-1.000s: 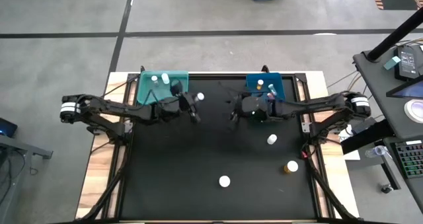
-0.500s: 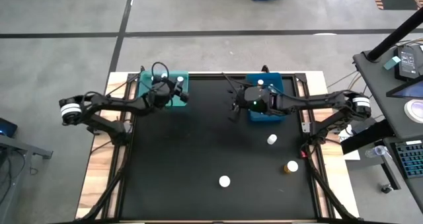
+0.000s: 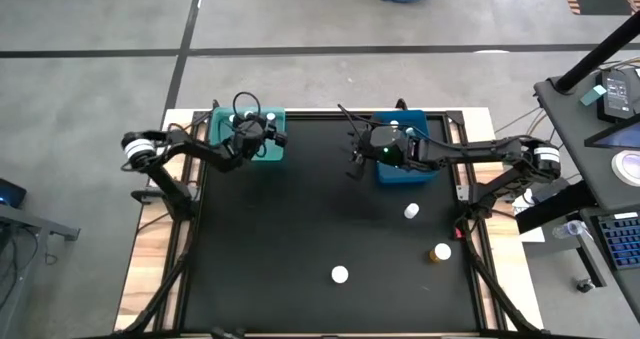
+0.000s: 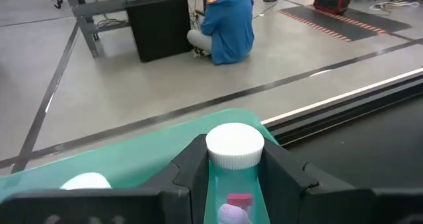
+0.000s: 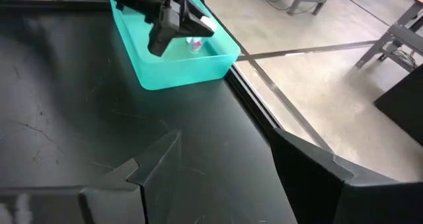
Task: Pick and place medicine bottles into bin by pill shape (circle, oval)
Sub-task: Put the blue capsule bottle into the light blue bin, then put the white tablet bottle into the blue bin
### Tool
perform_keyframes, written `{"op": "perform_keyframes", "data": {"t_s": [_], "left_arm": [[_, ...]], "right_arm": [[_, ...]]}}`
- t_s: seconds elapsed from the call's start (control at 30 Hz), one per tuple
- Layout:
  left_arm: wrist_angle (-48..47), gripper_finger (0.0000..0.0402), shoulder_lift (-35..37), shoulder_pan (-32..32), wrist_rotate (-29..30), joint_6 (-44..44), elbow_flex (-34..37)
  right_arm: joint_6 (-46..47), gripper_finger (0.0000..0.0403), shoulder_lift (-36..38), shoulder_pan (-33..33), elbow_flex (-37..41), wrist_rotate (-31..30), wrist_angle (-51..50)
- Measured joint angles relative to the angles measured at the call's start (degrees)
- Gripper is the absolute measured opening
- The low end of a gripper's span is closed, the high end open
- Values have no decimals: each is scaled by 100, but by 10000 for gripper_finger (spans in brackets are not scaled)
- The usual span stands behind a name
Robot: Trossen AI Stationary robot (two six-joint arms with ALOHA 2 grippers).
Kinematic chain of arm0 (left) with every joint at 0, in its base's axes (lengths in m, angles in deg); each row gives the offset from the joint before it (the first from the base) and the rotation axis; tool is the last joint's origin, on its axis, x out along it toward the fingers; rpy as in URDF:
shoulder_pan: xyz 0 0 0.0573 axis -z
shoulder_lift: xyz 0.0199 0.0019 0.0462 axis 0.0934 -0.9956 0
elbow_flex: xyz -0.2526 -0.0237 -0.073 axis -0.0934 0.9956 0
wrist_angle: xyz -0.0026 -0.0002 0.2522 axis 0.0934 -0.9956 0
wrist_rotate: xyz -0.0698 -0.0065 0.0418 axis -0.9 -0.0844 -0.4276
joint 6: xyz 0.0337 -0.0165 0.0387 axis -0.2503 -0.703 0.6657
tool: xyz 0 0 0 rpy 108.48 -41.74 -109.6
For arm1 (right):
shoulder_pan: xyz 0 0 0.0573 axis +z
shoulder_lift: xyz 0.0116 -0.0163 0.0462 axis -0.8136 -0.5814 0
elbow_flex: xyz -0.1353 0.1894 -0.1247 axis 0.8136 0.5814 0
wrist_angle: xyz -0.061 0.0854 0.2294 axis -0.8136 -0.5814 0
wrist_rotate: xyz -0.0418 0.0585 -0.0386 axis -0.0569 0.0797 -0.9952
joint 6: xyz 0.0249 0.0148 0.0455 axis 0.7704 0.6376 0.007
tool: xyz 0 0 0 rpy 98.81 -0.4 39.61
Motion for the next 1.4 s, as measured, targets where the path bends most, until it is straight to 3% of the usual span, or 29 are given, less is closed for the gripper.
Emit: {"op": "perform_keyframes", "data": {"t_s": [0.33, 0.67, 1.07, 1.4], "left_arm": [[509, 92, -598, -76, 63, 36, 0], [639, 93, -726, -147, 84, -28, -9], [593, 162, -715, -147, 104, -31, -9], [401, 171, -413, -112, 159, 68, 11]], "right_arm": [[-38, 224, 0, 0, 0, 8, -1], [-40, 224, 0, 0, 0, 10, -1], [-40, 224, -2, 0, 2, 10, -7], [-42, 224, -4, 0, 4, 12, -153]]}}
